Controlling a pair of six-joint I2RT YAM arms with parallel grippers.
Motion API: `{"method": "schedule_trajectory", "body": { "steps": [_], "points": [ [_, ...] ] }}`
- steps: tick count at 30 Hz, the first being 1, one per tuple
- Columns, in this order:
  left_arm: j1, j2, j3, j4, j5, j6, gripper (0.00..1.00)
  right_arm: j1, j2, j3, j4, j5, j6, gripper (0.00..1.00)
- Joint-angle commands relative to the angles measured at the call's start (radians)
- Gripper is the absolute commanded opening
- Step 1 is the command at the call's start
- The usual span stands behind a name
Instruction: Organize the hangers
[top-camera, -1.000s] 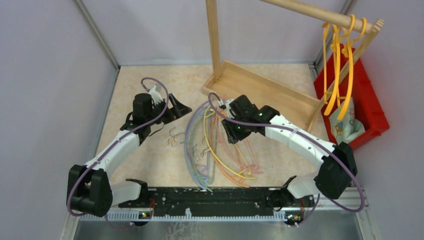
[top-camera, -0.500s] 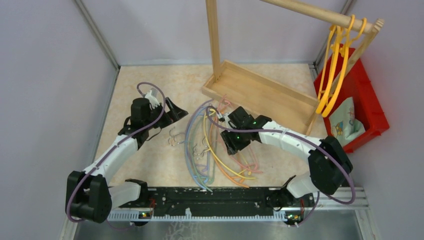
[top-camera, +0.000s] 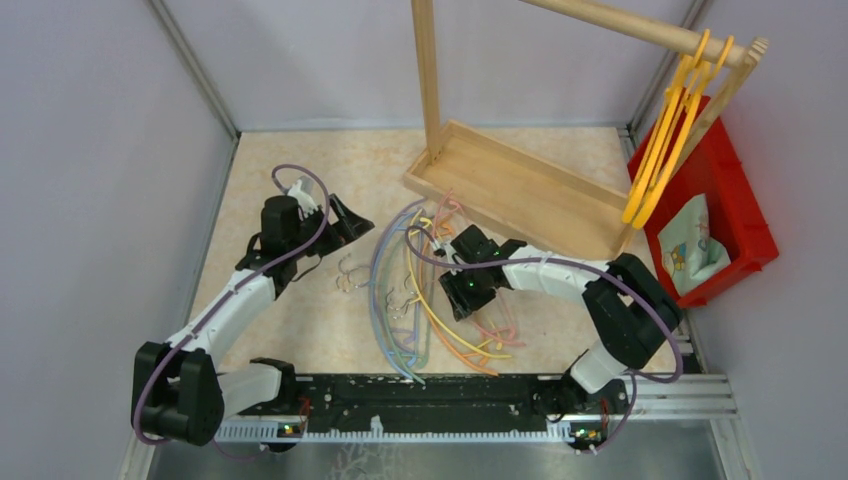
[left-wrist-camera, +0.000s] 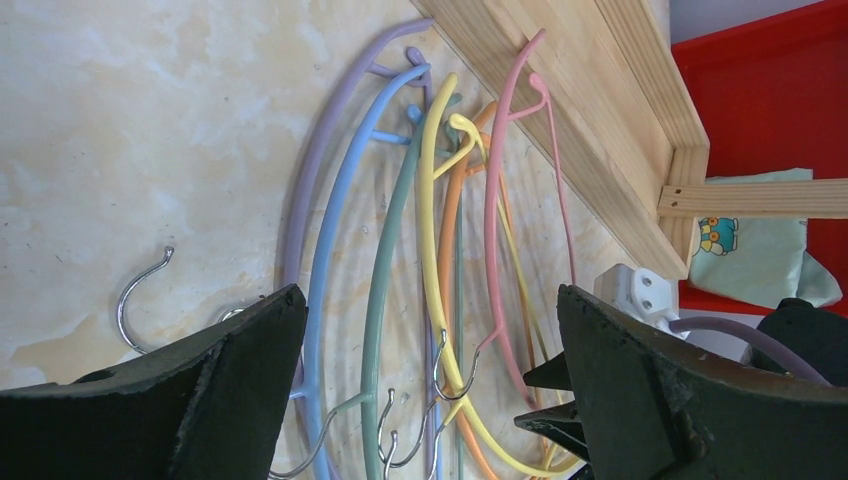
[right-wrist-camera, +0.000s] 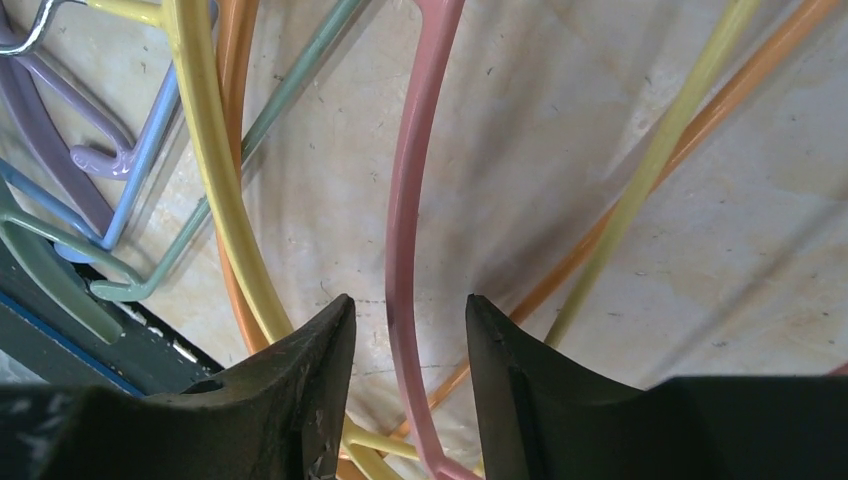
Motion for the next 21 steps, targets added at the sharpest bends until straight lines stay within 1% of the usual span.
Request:
{"method": "schedule_trajectory", "body": {
  "steps": [1, 4, 7, 9, 13, 17, 21],
  "points": [
    [0.007, -0.002, -0.012, -0.012, -0.009, 0.002, 1.0, 0.007, 0.025, -0.013, 0.074, -0.03, -0.008, 0.44],
    [0.009, -0.005, -0.017, -0.015, -0.012, 0.001, 1.0, 0.007, 0.038, -0.028, 0.091, -0.033, -0.009, 0.42],
    [0.011, -0.01, -0.024, -0.019, -0.014, -0.001, 1.0, 0.008, 0.051, -0.035, 0.102, -0.033, -0.01, 0.37],
    [0.012, -0.013, -0.027, -0.021, -0.017, 0.0, 1.0, 0.01, 0.054, -0.036, 0.102, -0.037, -0.017, 0.29],
    [0.015, -0.016, -0.025, -0.023, -0.018, 0.0, 1.0, 0.008, 0.035, -0.018, 0.075, -0.018, -0.028, 0.0],
    [0.017, -0.014, -0.022, -0.014, -0.015, 0.001, 1.0, 0.009, -0.039, 0.052, -0.001, 0.058, -0.026, 0.0],
    [0.019, -0.025, -0.013, -0.015, -0.008, 0.009, 1.0, 0.008, -0.111, 0.209, -0.095, 0.1, 0.021, 0.0]
  ]
}}
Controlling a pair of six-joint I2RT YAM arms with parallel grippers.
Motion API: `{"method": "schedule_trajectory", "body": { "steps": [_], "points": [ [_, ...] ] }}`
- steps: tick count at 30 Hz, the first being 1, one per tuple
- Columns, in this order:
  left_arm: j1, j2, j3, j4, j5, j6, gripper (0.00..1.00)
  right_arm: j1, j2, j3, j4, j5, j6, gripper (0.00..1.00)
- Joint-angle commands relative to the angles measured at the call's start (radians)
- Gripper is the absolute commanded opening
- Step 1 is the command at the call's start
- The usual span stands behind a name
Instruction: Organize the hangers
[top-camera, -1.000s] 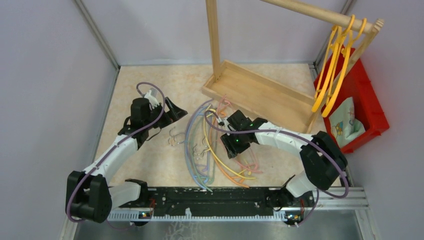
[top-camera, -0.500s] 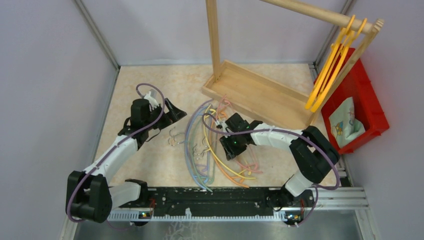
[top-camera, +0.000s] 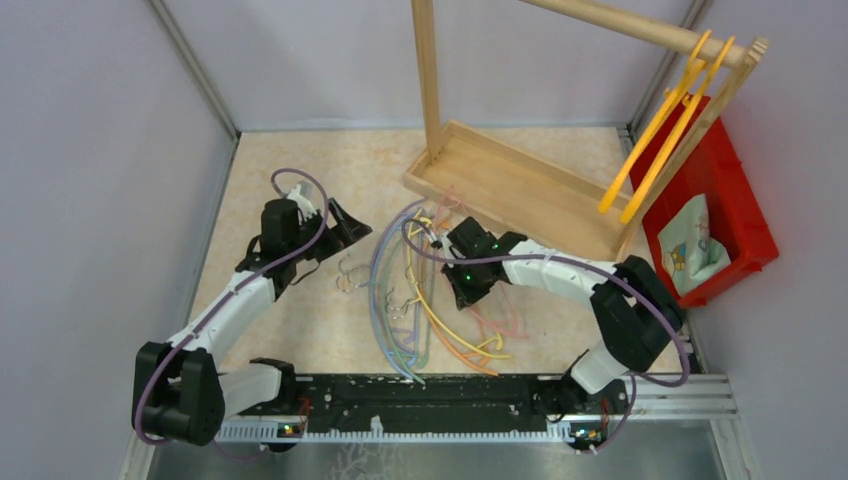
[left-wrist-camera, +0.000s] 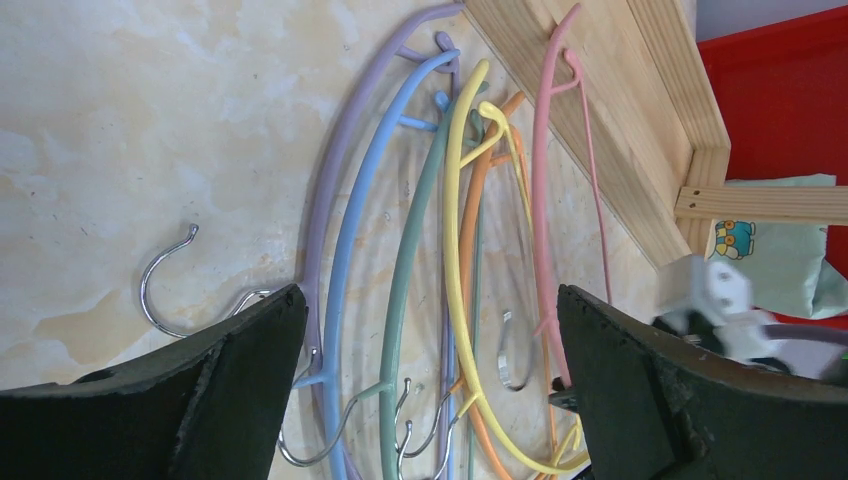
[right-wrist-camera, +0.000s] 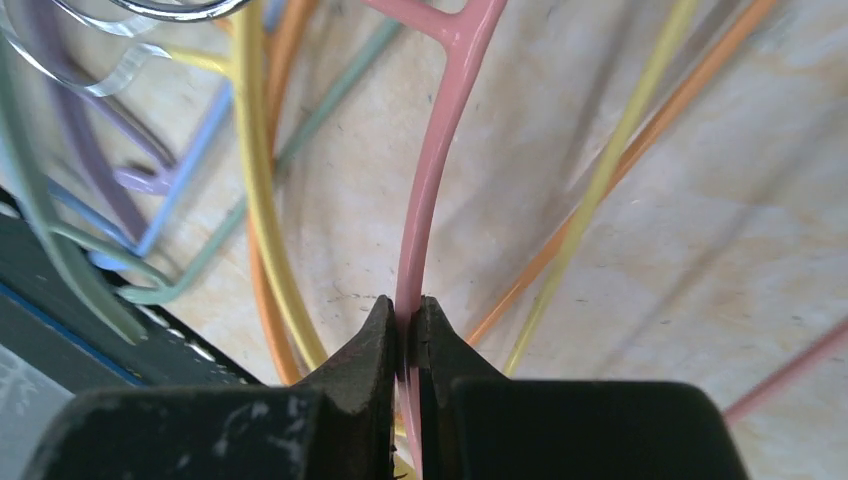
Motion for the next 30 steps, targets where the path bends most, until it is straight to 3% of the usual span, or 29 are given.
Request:
{"method": "schedule_trajectory", "body": {
  "steps": [1, 7, 12, 17, 23, 30],
  "points": [
    [0.006, -0.03, 0.008, 0.006, -0.001, 0.013, 1.0, 0.0, -0.128, 0.212, -0.095, 0.075, 0.055, 0.0],
    [0.008, -0.062, -0.008, -0.003, -0.002, 0.028, 1.0, 0.0, -0.184, 0.419, -0.179, 0.08, 0.133, 0.0],
    [0.009, -0.069, -0.022, -0.001, 0.012, 0.027, 1.0, 0.0, -0.187, 0.575, -0.128, 0.147, 0.235, 0.0],
    [0.009, -0.085, -0.038, 0.008, 0.019, 0.024, 1.0, 0.0, -0.193, 0.646, 0.071, 0.286, 0.347, 0.0],
    [0.009, -0.083, -0.036, 0.012, 0.027, 0.022, 1.0, 0.0, -0.134, 0.685, 0.392, 0.464, 0.359, 0.0],
    [0.011, -0.083, -0.017, -0.014, 0.015, 0.039, 1.0, -0.001, 0.063, 0.957, 0.563, 0.479, 0.273, 0.0]
  ]
}}
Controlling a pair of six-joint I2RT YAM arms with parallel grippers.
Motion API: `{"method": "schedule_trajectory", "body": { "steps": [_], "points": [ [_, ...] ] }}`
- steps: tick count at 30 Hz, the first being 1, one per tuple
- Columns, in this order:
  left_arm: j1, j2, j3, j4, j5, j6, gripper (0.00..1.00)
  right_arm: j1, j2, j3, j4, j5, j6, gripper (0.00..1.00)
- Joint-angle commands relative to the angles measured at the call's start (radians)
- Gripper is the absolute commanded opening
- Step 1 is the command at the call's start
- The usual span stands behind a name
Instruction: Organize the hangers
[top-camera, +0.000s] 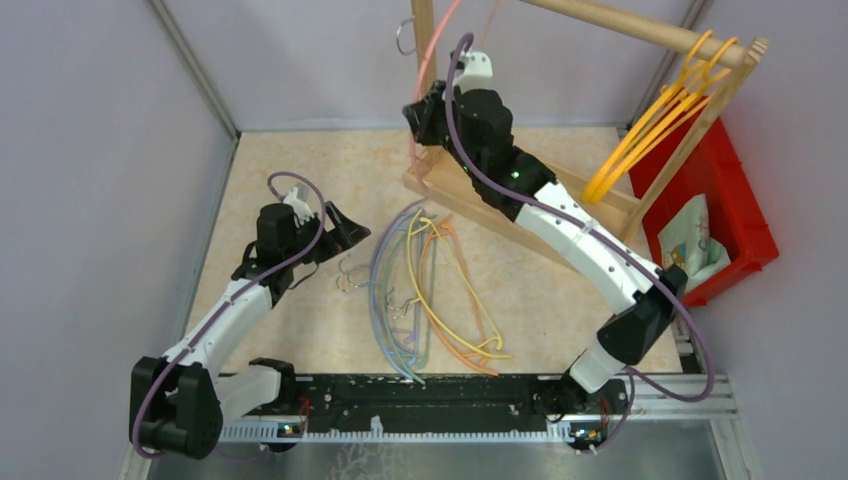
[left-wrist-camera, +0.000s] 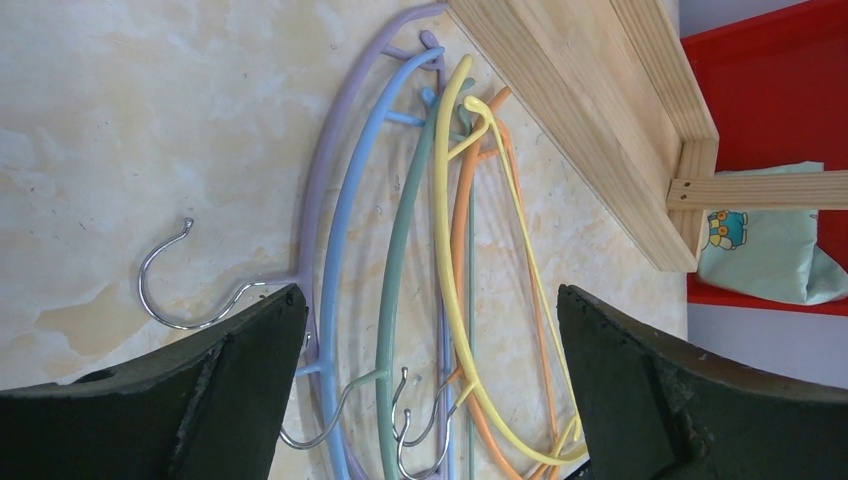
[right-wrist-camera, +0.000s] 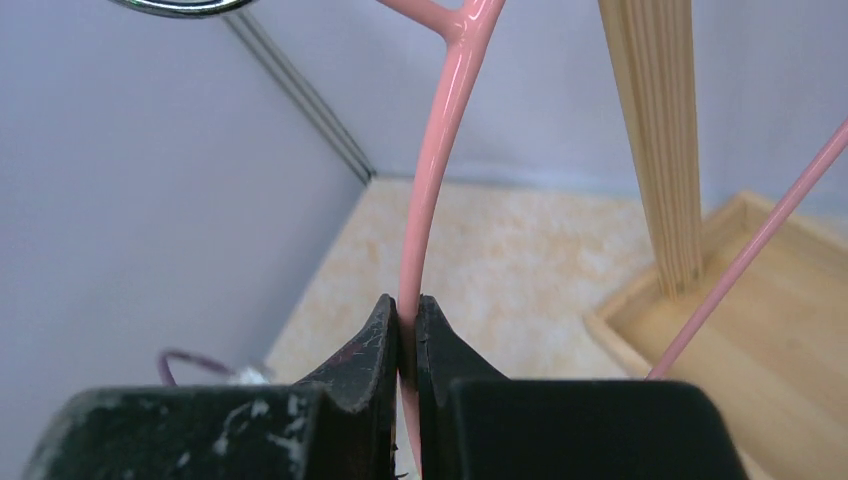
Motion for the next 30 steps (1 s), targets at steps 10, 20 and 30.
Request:
{"method": "schedule_trajectory", "body": {
  "steps": [10, 20, 30],
  "points": [
    [0.016, -0.027, 0.028, -0.058, -0.012, 0.053, 1.0, -0.063, 0.364, 0.513, 0.296, 0.07, -0.016, 0.0],
    [0.024, -0.013, 0.035, -0.074, -0.018, 0.068, 1.0, -0.126, 0.433, 0.607, 0.378, 0.081, 0.026, 0.0],
    [0.027, 0.005, 0.042, -0.065, -0.009, 0.068, 1.0, -0.169, 0.465, 0.627, 0.352, 0.105, 0.117, 0.0]
  ]
}}
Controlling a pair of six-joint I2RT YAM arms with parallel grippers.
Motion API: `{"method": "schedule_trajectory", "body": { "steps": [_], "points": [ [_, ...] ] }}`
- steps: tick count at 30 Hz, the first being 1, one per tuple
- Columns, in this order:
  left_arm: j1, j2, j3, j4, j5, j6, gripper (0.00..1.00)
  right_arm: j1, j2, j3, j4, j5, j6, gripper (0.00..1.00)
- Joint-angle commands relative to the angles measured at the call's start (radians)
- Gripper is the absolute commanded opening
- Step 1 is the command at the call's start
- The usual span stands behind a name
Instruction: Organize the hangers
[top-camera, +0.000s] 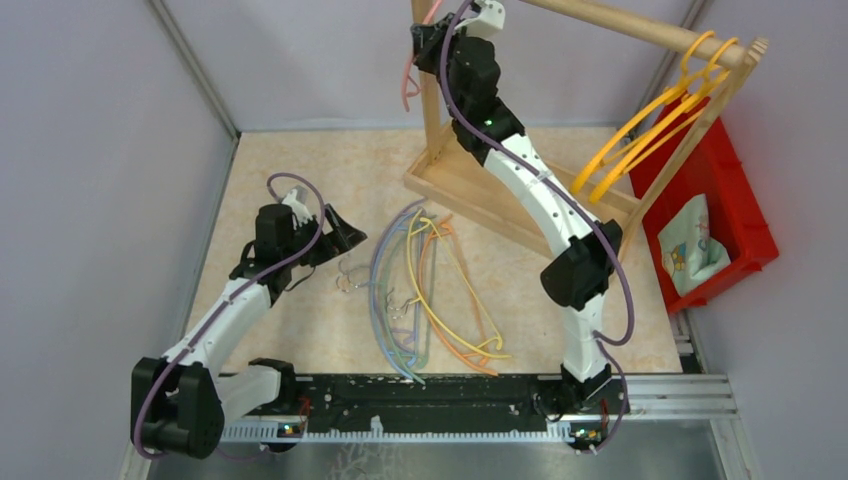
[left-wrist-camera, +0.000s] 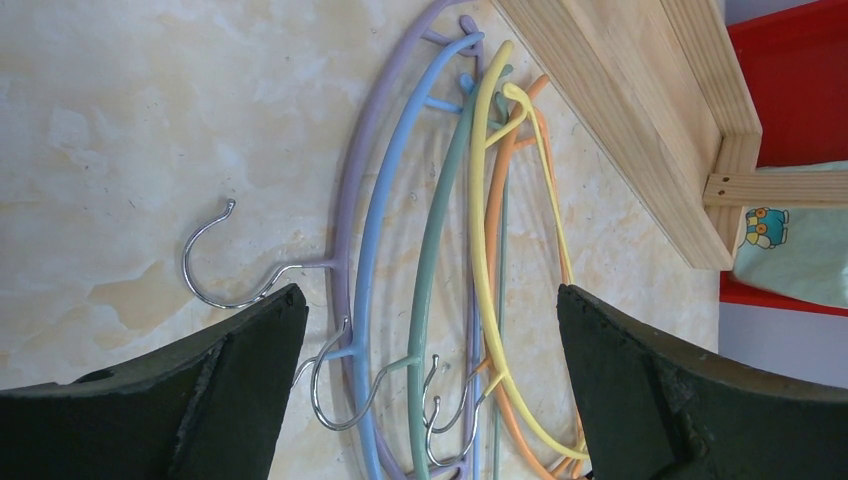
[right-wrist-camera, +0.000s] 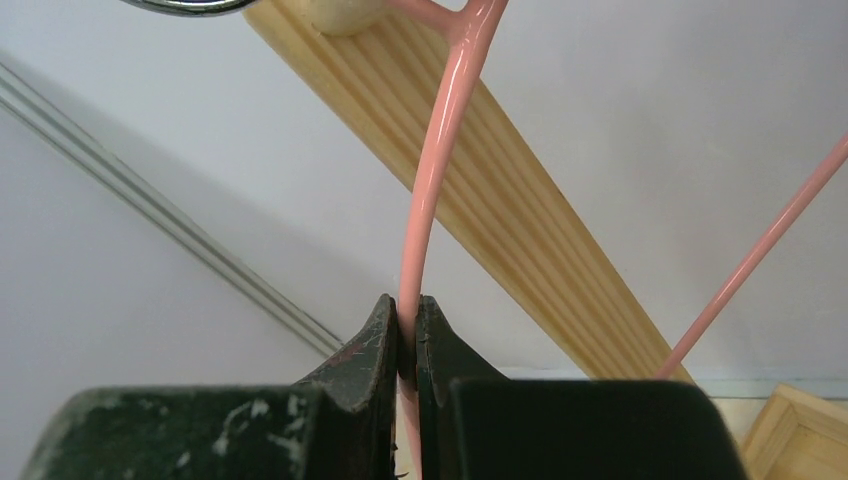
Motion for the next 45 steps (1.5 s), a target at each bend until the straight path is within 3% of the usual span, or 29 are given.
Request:
{"method": "schedule_trajectory", "body": {
  "steps": [1, 6, 22, 28, 29, 30, 31, 37, 45],
  "points": [
    [0.006, 0.006, 0.034, 0.0, 0.002, 0.018, 1.0, -0.023, 0.005, 0.085, 0.096, 0.014, 0.047, 0.0],
    [0.01, 0.005, 0.03, -0.002, 0.002, 0.018, 1.0, -0.042, 0.051, 0.149, 0.01, 0.021, 0.083, 0.0],
    [0.018, -0.017, 0.008, -0.007, 0.005, 0.009, 1.0, -0.115, 0.066, 0.138, -0.173, -0.019, 0.279, 0.02],
    [0.019, -0.022, 0.002, -0.002, 0.008, 0.005, 1.0, -0.115, 0.03, 0.09, -0.201, -0.018, 0.31, 0.31],
    [0.02, -0.022, -0.001, 0.0, 0.009, 0.004, 1.0, -0.115, 0.017, 0.071, -0.192, -0.021, 0.312, 0.38],
    [0.02, -0.024, -0.004, 0.001, 0.011, 0.002, 1.0, -0.115, 0.006, 0.055, -0.188, -0.024, 0.313, 0.54],
    [0.02, -0.026, -0.007, 0.004, 0.013, 0.0, 1.0, -0.114, -0.005, 0.043, -0.188, -0.029, 0.31, 0.59],
    [0.02, -0.035, -0.022, 0.008, 0.02, -0.002, 1.0, -0.1, -0.135, -0.111, -0.151, -0.041, 0.252, 0.73],
    [0.021, -0.025, -0.01, 0.015, 0.022, 0.006, 1.0, -0.054, -0.423, -0.422, -0.148, -0.072, 0.147, 0.81]
  ]
}}
